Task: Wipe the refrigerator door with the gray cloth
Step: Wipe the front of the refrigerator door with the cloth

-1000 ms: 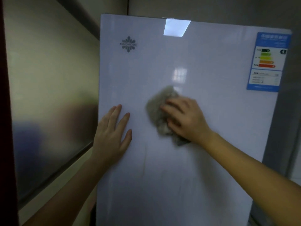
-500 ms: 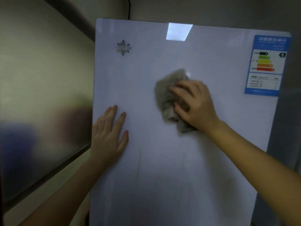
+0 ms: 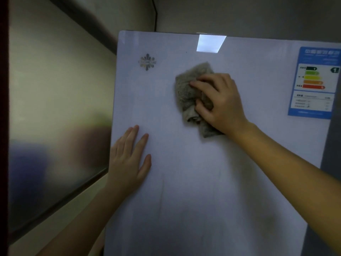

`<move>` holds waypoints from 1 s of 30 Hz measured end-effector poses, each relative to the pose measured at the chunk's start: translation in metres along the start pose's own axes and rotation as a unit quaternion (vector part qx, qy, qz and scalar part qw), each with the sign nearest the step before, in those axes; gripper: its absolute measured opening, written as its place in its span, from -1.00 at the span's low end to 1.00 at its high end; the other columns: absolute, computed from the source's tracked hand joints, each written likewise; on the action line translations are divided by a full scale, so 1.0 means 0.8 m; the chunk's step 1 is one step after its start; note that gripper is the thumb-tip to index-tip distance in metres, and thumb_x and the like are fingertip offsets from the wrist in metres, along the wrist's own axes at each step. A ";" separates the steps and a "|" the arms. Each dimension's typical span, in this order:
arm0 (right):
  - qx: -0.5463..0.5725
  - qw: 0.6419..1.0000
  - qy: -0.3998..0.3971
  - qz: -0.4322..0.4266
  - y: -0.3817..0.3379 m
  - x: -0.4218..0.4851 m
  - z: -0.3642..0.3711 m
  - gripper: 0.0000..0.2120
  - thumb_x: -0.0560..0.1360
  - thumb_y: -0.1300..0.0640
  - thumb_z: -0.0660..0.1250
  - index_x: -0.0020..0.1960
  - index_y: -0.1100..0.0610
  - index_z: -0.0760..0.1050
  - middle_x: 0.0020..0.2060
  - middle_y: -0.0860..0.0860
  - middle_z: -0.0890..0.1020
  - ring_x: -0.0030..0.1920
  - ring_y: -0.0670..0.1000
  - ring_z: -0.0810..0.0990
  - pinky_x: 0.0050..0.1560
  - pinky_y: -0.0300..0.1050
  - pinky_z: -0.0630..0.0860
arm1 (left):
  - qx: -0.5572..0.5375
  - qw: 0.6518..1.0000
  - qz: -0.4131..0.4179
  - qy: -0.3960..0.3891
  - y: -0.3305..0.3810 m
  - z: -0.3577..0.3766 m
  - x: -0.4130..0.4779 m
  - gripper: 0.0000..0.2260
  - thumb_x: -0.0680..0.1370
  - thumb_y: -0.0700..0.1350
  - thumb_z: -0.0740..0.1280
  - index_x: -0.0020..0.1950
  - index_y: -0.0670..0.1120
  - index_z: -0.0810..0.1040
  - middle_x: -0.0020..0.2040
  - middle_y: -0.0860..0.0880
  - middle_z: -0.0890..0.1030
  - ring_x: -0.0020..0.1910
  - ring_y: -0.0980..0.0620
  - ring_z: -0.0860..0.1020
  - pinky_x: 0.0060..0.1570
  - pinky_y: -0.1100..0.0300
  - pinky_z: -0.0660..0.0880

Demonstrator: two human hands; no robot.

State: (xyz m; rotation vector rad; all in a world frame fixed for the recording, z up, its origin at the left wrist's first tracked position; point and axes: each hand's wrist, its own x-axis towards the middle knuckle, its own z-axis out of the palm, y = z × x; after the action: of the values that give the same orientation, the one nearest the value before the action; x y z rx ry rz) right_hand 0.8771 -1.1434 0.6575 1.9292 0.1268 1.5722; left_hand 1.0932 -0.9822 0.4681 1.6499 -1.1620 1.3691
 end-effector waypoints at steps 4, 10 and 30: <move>0.015 0.996 -0.028 -0.077 -0.029 -0.025 0.014 -0.62 0.50 0.13 0.40 0.30 0.17 0.60 0.21 0.20 0.63 0.15 0.28 0.58 0.09 0.13 0.51 | -0.010 1.000 -0.006 0.001 0.002 -0.001 0.001 -0.50 0.61 0.08 0.18 0.51 -0.09 0.38 0.58 -0.17 0.29 0.57 -0.17 0.26 0.47 -0.08 0.23; -0.007 0.995 -0.026 -0.098 -0.015 -0.049 -0.002 -0.65 0.51 0.15 0.40 0.29 0.13 0.63 0.19 0.15 0.66 0.14 0.24 0.61 0.09 0.07 0.51 | -0.011 1.000 0.012 0.010 -0.001 -0.002 0.002 -0.51 0.61 0.06 0.18 0.50 -0.12 0.41 0.56 -0.21 0.32 0.55 -0.22 0.30 0.45 -0.10 0.24; -0.020 0.997 -0.015 0.073 -0.024 -0.123 -0.033 -0.57 0.52 0.00 0.44 0.34 0.12 0.59 0.24 0.15 0.60 0.24 0.20 0.53 0.22 0.09 0.43 | -0.027 1.000 -0.001 -0.012 0.003 -0.007 0.000 -0.50 0.61 0.06 0.17 0.51 -0.12 0.38 0.58 -0.19 0.28 0.57 -0.19 0.25 0.48 -0.11 0.23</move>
State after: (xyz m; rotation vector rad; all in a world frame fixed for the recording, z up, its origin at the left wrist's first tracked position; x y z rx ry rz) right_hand 0.8312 -1.1618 0.5659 1.9664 -0.0588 1.6255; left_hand 1.0891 -0.9776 0.4695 1.6339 -1.1996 1.3090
